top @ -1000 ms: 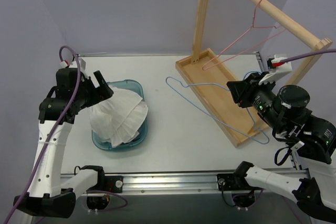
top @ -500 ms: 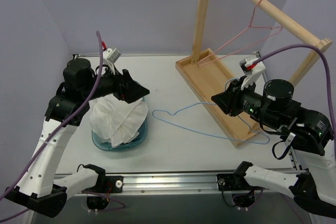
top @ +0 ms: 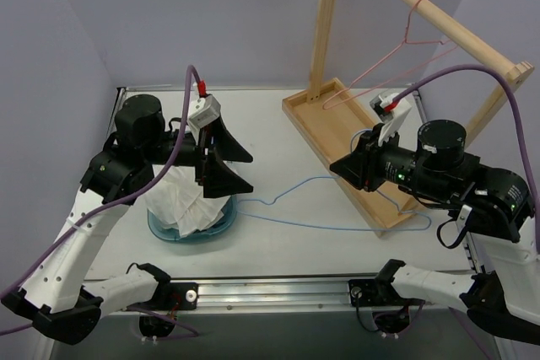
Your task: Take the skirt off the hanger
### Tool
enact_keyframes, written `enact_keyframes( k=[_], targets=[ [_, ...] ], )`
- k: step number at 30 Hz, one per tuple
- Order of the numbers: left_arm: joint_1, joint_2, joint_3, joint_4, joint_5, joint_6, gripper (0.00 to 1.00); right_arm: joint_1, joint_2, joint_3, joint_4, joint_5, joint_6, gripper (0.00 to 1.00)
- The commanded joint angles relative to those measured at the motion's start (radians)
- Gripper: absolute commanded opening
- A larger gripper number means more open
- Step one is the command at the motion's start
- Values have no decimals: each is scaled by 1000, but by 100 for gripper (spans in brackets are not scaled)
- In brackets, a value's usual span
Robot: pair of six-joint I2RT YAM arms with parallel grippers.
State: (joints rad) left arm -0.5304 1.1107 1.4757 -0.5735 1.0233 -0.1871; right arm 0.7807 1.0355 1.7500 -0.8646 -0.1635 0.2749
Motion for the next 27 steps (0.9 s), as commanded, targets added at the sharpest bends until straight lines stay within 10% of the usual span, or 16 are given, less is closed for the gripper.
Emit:
enact_keyframes(
  k=[1, 10, 27],
  targets=[
    [-23, 3, 14, -54, 61, 84, 96, 2, 37, 42, 30, -38, -14, 0],
    [-85, 9, 11, -218, 0, 182, 100, 2, 104, 123, 56, -53, -11, 0],
    [-88, 17, 26, -371, -12, 324, 39, 2, 110, 123, 45, -57, -20, 0]
  ],
)
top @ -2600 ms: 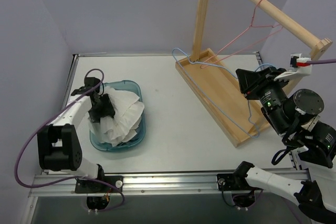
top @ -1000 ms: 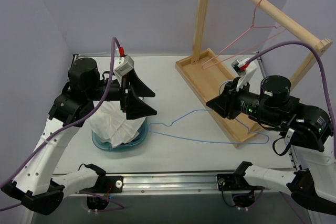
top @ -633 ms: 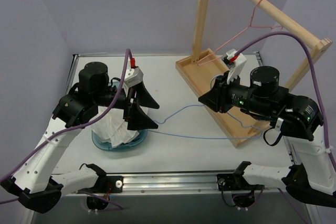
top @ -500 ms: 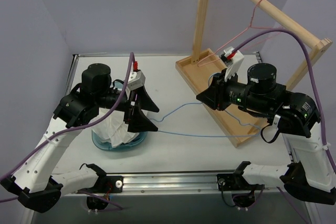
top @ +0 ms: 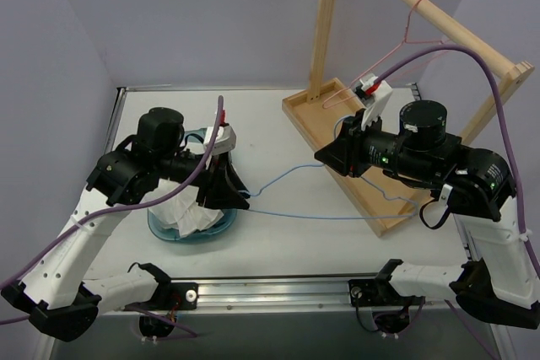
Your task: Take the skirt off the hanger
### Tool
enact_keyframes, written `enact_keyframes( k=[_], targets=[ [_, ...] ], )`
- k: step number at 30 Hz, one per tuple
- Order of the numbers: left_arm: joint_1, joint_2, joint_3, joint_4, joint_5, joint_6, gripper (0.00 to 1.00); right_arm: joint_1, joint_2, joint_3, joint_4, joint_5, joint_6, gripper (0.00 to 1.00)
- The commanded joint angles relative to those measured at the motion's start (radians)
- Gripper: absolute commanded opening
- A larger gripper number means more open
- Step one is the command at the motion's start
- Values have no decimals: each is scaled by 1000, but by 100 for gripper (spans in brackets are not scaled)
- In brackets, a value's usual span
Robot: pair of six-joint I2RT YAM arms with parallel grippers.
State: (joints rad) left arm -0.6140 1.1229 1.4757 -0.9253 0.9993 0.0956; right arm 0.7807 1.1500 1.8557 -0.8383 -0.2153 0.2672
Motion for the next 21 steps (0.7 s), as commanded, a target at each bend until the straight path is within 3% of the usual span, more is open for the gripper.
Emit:
enact_keyframes(
  k=[1, 2, 3, 6, 8, 11, 21],
  targets=[
    [-3, 6, 28, -21, -2, 36, 3, 2, -3, 16, 24, 2, -7, 0],
    [-4, 11, 35, -17, -33, 23, 2, 2, 0, 16, 25, 13, -2, 0],
    [-4, 8, 35, -6, -71, 9, 2, 3, 2, 19, 27, 30, 6, 13],
    [-6, -9, 26, 81, -226, -94, 2, 2, 11, 40, 10, 172, 49, 75],
    [-22, -9, 32, 126, -339, -183, 2, 2, -9, 59, 5, 316, 95, 100],
    [-81, -14, 44, 147, -493, -220, 2, 2, -76, 51, 47, 408, 130, 100],
    [-124, 31, 58, 331, -390, -278, 2, 2, -219, 132, 43, 508, 193, 97]
  ],
)
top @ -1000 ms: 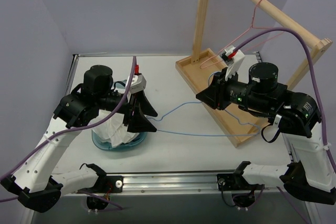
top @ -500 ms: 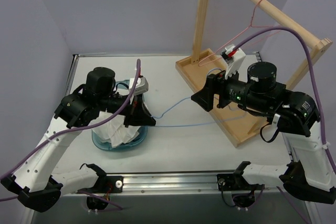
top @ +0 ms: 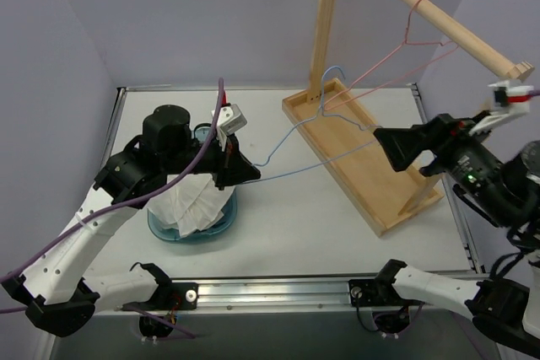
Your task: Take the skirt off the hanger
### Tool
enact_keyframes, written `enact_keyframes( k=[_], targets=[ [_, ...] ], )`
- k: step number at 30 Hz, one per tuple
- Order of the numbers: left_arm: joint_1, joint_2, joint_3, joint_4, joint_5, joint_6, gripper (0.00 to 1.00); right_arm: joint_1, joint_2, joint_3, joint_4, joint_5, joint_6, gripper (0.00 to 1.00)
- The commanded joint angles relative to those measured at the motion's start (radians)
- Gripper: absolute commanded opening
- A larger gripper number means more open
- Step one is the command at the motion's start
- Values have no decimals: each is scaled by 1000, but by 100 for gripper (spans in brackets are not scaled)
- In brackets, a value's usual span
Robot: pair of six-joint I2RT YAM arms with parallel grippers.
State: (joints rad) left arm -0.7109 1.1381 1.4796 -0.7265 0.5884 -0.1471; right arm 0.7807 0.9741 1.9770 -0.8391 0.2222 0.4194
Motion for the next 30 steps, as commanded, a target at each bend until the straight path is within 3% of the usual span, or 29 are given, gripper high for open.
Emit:
enact_keyframes(
  k=[1, 2, 4, 9, 20, 30],
  targets=[
    [-38, 29, 62, 148, 28, -51, 2, 3, -58, 6, 63, 75, 47, 88],
    [-44, 37, 65, 165, 33, -61, 2, 3, -72, 2, 83, 78, 53, 49],
    [-58, 67, 97, 196, 45, -71, 2, 3, -113, -6, 135, 72, 68, 3],
    [-100, 146, 176, 252, 22, -89, 2, 3, -163, -35, 213, 36, 82, 0],
    [-128, 391, 456, 271, -68, -60, 2, 2, -78, -38, 132, 147, 99, 0],
    [-151, 721, 981, 76, -67, -14, 2, 2, -64, -84, 117, 163, 56, 0]
  ],
)
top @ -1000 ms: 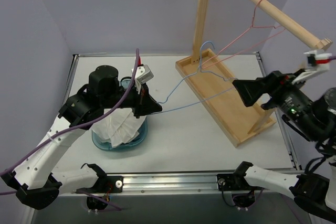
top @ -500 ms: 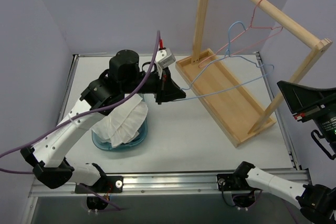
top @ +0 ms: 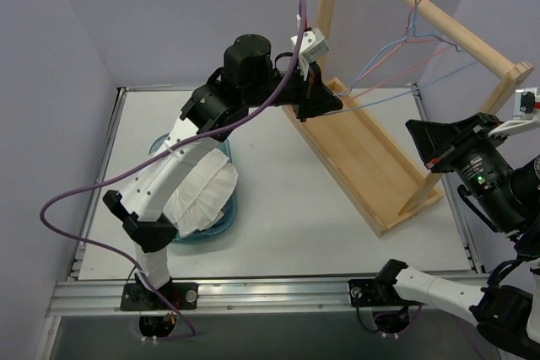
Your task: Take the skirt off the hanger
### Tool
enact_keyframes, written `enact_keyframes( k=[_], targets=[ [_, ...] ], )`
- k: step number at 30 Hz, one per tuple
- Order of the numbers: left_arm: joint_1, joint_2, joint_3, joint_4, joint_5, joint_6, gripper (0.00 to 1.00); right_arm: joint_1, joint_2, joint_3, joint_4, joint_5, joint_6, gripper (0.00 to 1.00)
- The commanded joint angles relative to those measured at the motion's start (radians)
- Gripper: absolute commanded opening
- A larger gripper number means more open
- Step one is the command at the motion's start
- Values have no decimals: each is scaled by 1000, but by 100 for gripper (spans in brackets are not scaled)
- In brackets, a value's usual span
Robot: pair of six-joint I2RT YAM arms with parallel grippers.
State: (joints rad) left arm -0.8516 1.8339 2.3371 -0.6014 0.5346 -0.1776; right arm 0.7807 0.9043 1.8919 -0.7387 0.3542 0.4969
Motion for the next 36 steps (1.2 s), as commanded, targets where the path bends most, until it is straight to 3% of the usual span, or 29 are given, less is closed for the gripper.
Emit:
enact_keyframes(
  k=[1, 4, 14, 18, 36],
  targets=[
    [-12, 69, 157, -61, -15, 4, 2, 2, 4, -2, 16, 37, -23, 0],
    [-23, 122, 215, -58, -7, -14, 2, 3, -1, 1, 22, 32, -24, 0],
    [-60, 203, 180, -26, -47, -22, 2, 3, -36, 3, -7, 75, -37, 0],
    [-60, 249, 231, -87, -74, -2, 2, 3, -35, -36, -21, 92, -31, 0],
    [-58, 275, 151, -225, -240, 64, 5, 2, -62, -289, 87, 150, -73, 0]
  ],
)
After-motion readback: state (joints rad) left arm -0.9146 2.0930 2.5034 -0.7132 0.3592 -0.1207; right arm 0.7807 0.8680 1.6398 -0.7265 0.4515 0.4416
